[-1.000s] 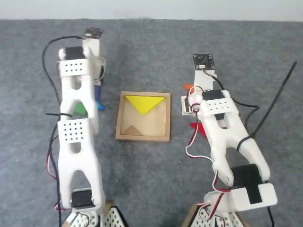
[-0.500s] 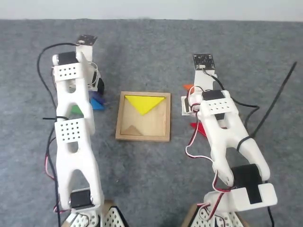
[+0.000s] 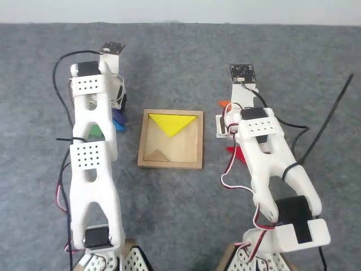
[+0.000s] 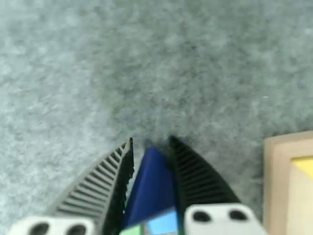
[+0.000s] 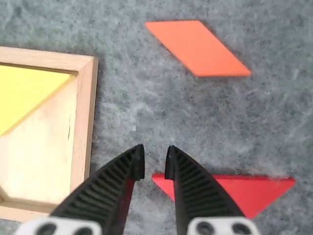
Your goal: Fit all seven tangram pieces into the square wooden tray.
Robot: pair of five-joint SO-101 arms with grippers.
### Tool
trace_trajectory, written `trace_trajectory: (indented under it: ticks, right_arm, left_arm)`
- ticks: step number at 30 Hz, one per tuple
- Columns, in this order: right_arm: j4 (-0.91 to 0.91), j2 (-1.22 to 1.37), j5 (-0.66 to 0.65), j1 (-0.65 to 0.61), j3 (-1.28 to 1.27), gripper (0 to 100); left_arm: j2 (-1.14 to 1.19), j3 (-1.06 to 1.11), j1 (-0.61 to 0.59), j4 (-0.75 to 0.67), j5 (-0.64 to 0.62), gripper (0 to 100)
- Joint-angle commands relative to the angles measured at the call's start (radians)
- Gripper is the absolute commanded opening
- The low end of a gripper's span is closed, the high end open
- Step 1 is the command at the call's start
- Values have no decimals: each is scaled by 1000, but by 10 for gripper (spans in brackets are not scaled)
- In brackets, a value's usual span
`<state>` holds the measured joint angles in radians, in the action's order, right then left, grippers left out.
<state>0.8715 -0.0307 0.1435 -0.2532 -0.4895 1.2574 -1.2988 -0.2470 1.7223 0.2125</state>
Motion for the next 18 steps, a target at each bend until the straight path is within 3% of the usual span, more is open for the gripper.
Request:
trace_trajectory:
  ticks: [1,13,15,18]
  right_arm:
    - [-10,-12,-14,-5,40,80]
    - [-12,-12,-15,-1,40,80]
    - [-12,-12,-15,-1,40,80]
    - [-12,-12,-15,1,40,80]
  left_arm:
    - [-28,-10,12,35,3,62]
    - [-104,-2,12,35,-49,13]
    - [-124,-2,12,35,-49,27]
    - [-135,22,6,35,-49,124]
